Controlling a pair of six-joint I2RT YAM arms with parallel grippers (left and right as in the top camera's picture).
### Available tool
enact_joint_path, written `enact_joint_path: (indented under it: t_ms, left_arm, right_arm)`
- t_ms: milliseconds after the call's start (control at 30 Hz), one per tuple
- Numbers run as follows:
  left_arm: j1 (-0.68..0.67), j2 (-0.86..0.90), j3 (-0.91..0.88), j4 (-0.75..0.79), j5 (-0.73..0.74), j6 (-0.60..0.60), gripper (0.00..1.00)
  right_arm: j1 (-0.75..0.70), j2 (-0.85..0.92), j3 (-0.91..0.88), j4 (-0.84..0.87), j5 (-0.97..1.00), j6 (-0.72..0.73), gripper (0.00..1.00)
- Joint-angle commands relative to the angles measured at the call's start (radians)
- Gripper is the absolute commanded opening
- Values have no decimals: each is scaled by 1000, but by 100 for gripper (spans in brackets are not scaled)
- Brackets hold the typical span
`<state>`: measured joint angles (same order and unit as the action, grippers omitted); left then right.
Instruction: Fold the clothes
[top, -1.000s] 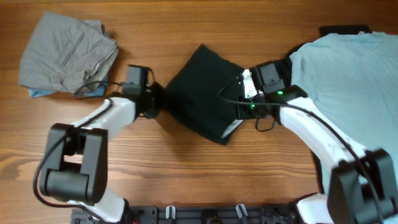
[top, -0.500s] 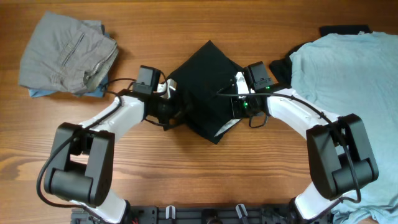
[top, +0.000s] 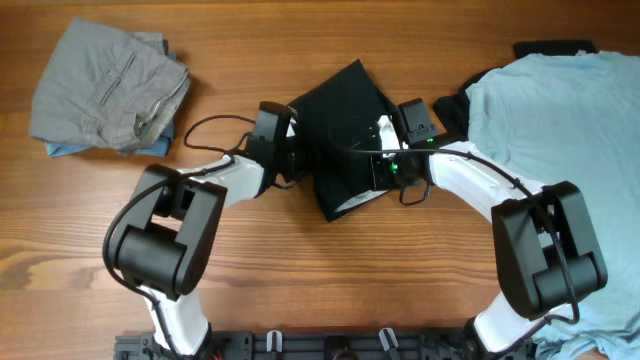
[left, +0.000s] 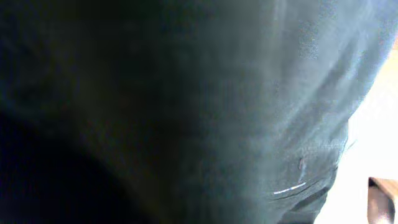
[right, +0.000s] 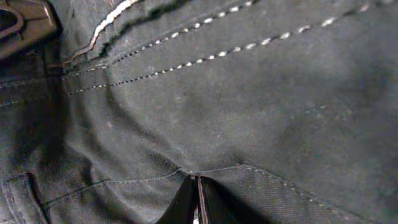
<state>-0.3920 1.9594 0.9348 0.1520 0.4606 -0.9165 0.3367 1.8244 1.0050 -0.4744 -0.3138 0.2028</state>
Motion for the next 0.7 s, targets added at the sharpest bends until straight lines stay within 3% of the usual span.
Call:
enact_joint_path:
  t_ms: [0, 33, 67, 100, 267, 333, 467, 600, 667]
  left_arm:
    - [-48, 36, -21, -14, -16, 216, 27]
    - [-54, 36, -21, -10, -9, 232, 25]
    - [-54, 36, -21, -9, -9, 233, 9]
    - [-45, 36, -21, -10, 5, 233, 4]
    - [146, -115, 9, -39, 239, 315, 4]
    - [272, -246, 62, -55, 333, 327, 4]
    - [517, -351, 224, 23, 330, 337, 4]
    - [763, -274, 283, 124, 275, 339, 4]
    - [856, -214, 283, 100, 271, 440, 4]
  right_arm:
    - [6, 55, -16, -19, 16, -19, 4]
    - [6, 55, -16, -23, 16, -19, 4]
    - [6, 55, -16, -27, 16, -19, 4]
    - [6, 53, -13, -39, 16, -21, 4]
    - [2, -142, 134, -282, -5, -96, 4]
    - [2, -272, 193, -270, -6, -102, 4]
    - [2, -382, 201, -195, -6, -121, 5]
    - [2, -378, 201, -200, -6, -101, 5]
    - [2, -378, 201, -201, -11, -87, 5]
